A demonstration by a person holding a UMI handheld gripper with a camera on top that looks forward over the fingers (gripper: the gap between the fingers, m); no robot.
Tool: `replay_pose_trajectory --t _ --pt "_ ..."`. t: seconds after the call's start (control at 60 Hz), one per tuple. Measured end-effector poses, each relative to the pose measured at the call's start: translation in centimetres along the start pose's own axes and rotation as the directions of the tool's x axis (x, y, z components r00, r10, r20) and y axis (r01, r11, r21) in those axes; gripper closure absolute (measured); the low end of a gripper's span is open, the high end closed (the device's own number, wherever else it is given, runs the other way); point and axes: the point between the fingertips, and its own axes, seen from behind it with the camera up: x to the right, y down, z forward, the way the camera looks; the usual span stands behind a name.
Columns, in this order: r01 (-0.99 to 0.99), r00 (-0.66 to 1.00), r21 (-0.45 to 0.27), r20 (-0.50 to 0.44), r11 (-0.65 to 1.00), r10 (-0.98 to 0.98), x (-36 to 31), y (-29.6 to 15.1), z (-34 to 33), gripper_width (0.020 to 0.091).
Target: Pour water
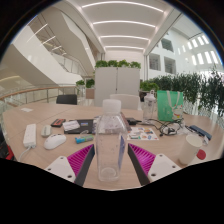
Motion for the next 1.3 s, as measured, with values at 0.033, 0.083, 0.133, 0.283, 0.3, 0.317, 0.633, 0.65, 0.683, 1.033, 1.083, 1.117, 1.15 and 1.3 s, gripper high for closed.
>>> replay_pose_trajectory --t 0.033,0.083,0.133,0.283,0.3,0.317,0.633,0.65,0.683,1.033,1.083,1.117,1.15,1.3 --pt "0.012 1.0 0.021 -0.005 1.0 -0.012 0.2 -0.4 0.9 0.0335" --pt "0.024 1.0 0.034 -0.005 0.999 -0.024 0.2 -0.6 2.4 0.0349" --pt "0.027 1.0 0.029 0.01 0.999 -0.027 -0.1 -0.3 3.4 0.0458" --pt "0.018 1.0 0.039 0.016 0.999 -0.018 0.0 -0.3 4.3 0.0603" --pt "0.02 1.0 0.042 0.022 0.999 -0.021 -0.1 -0.4 4.3 0.0599" --pt "0.019 0.999 0.043 0.027 0.999 -0.02 -0.1 -0.3 4.4 0.0605" --pt "-0.299 0.924 -0.143 0.204 0.944 0.324 -1.4 -1.2 3.9 0.0721" --pt "-0.331 0.91 -0.154 0.209 0.931 0.358 -0.7 -1.5 3.8 0.0721" --pt "-0.391 0.882 -0.175 0.21 0.904 0.422 -0.6 -1.8 3.8 0.0723" --pt "-0.957 -0.065 -0.29 0.202 -0.004 0.977 13.0 -11.5 1.3 0.0738" --pt "-0.936 -0.233 -0.309 0.19 -0.167 0.954 14.7 -11.2 1.4 0.0737" --pt "-0.909 -0.331 -0.326 0.186 -0.259 0.925 15.7 -11.0 1.2 0.0738" --pt "-0.871 -0.424 -0.349 0.183 -0.345 0.887 16.7 -10.8 0.5 0.0738" --pt "-0.671 -0.733 -0.358 0.188 -0.649 0.654 19.4 -12.8 0.7 0.0738"
